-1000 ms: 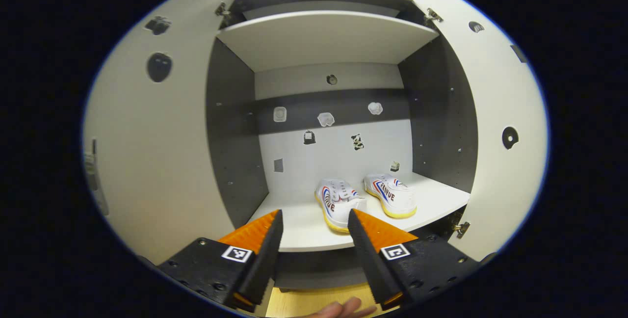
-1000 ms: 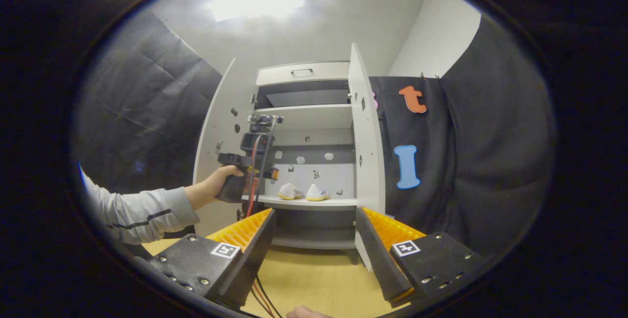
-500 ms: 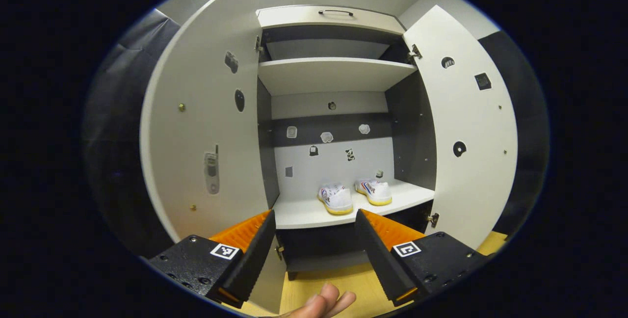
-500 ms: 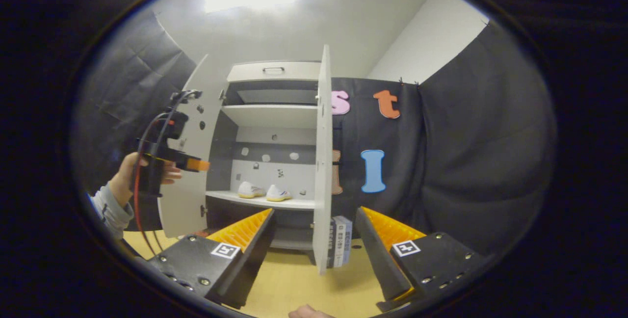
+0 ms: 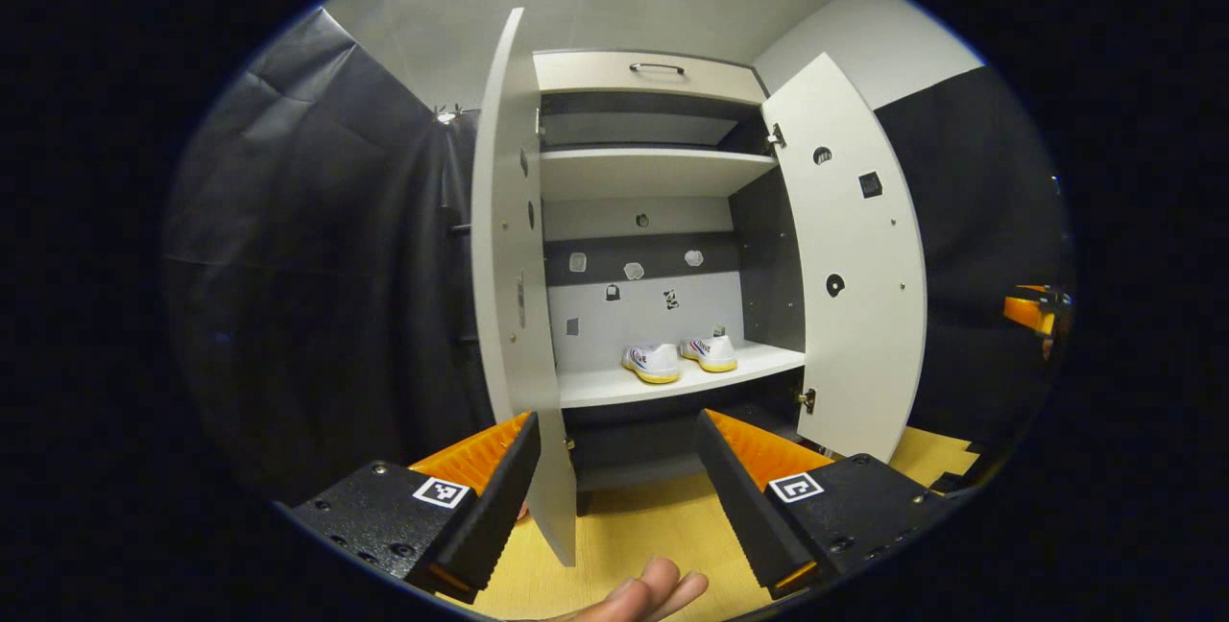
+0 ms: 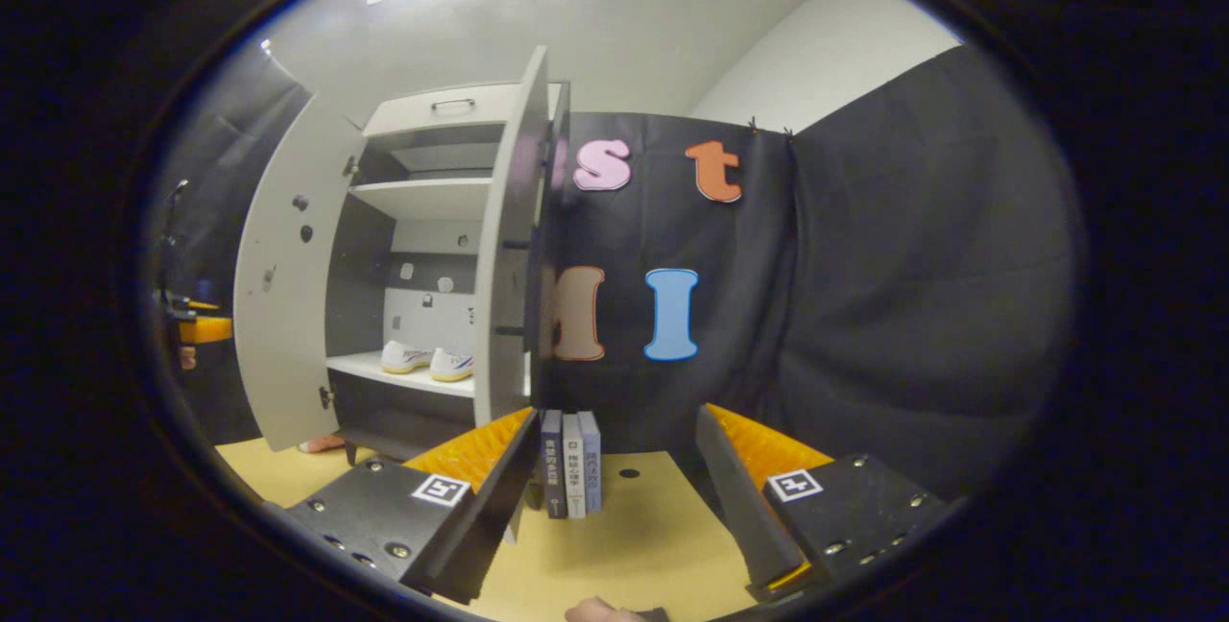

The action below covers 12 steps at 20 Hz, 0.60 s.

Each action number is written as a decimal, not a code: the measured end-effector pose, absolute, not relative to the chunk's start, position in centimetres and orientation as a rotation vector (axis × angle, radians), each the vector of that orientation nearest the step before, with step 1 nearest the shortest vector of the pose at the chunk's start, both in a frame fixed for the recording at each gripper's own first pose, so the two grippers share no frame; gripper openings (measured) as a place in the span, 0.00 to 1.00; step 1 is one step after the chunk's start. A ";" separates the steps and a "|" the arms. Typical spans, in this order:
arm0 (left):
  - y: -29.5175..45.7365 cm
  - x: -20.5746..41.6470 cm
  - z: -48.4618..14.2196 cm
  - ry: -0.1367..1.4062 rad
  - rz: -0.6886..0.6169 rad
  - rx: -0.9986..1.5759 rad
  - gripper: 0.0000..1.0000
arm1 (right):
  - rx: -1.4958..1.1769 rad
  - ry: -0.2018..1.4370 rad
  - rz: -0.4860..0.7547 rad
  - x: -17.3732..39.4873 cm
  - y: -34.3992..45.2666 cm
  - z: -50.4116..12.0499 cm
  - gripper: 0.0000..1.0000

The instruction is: Grab one shoe with the right hand and put it into the shoe cabinet, grab the other shoe with the left hand and put it into the shoe cabinet; then close the right door with the right hand and the left door with the left hand.

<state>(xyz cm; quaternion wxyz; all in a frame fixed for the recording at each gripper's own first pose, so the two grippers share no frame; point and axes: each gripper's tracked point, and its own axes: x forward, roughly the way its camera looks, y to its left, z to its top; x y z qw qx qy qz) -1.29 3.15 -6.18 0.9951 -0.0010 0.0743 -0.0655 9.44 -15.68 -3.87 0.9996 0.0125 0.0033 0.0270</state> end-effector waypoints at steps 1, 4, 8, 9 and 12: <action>3.8 -2.2 -6.4 0.149 -0.124 -0.034 0.97 | 0.040 0.009 0.056 10.8 -16.6 -3.0 0.94; 6.0 -3.5 -7.4 0.148 -0.094 -0.121 0.98 | 0.006 -0.024 0.078 14.2 -18.7 -0.5 0.94; 8.4 -4.6 -7.0 0.100 -0.082 -0.099 0.96 | 0.044 0.002 0.076 18.0 -19.7 0.3 0.97; 8.9 -5.2 -7.1 0.098 -0.078 -0.096 0.96 | 0.038 0.019 0.078 18.8 -19.7 0.0 0.96; 9.8 -6.6 -6.9 0.090 -0.093 -0.086 0.96 | 0.058 0.063 0.073 21.4 -19.2 -0.6 0.97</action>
